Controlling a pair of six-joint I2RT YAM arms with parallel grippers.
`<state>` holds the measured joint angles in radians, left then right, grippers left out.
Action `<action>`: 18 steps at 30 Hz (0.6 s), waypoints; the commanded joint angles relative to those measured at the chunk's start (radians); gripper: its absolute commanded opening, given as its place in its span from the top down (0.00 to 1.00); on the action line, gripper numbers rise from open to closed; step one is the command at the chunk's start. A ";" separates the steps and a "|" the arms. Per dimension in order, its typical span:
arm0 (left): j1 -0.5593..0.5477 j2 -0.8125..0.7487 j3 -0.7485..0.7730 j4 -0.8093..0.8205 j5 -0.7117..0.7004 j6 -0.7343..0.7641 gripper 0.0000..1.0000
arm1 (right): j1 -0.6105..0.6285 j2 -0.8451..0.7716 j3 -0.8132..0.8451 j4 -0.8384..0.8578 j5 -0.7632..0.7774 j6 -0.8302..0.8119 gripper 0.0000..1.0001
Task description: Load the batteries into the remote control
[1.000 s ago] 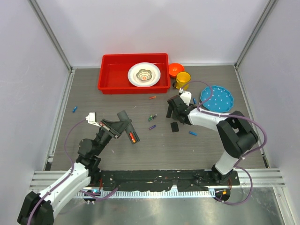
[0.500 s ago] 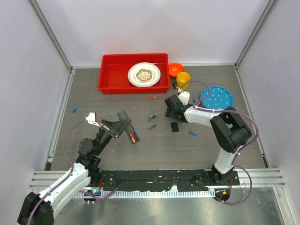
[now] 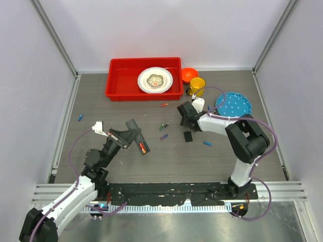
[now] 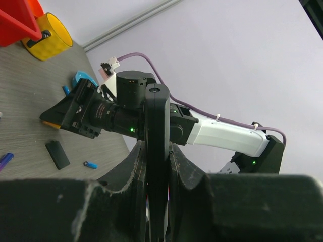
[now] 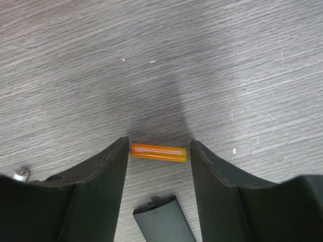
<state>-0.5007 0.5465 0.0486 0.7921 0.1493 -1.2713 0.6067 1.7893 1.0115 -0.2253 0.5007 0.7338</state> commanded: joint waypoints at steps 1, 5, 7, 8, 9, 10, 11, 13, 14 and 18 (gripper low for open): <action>0.007 -0.010 -0.064 0.029 -0.013 0.013 1.00 | 0.001 0.018 -0.010 -0.003 -0.001 0.009 0.44; 0.005 0.003 -0.065 0.039 -0.014 0.013 1.00 | 0.008 0.021 -0.014 -0.008 -0.005 0.003 0.47; 0.005 0.006 -0.064 0.044 -0.011 0.013 1.00 | 0.010 0.022 -0.017 -0.006 -0.007 -0.001 0.49; 0.007 0.009 -0.064 0.045 -0.011 0.013 1.00 | 0.011 0.022 -0.017 -0.005 -0.010 -0.005 0.50; 0.005 0.009 -0.065 0.045 -0.011 0.012 1.00 | 0.011 0.022 -0.017 -0.005 -0.013 -0.007 0.53; 0.007 0.009 -0.066 0.047 -0.013 0.012 1.00 | 0.013 0.022 -0.019 -0.006 -0.013 -0.010 0.55; 0.005 0.007 -0.066 0.047 -0.011 0.010 1.00 | 0.013 0.018 -0.024 -0.003 -0.017 -0.016 0.57; 0.005 0.004 -0.066 0.045 -0.013 0.010 1.00 | 0.015 0.007 -0.028 0.003 -0.014 -0.030 0.63; 0.007 0.001 -0.066 0.044 -0.011 0.010 1.00 | 0.015 -0.017 -0.037 0.010 -0.014 -0.042 0.65; 0.005 -0.022 -0.062 0.023 -0.011 0.012 1.00 | 0.015 -0.154 -0.074 0.099 -0.019 -0.253 0.78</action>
<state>-0.5007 0.5507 0.0486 0.7929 0.1490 -1.2713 0.6098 1.7649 0.9756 -0.1864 0.4946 0.6689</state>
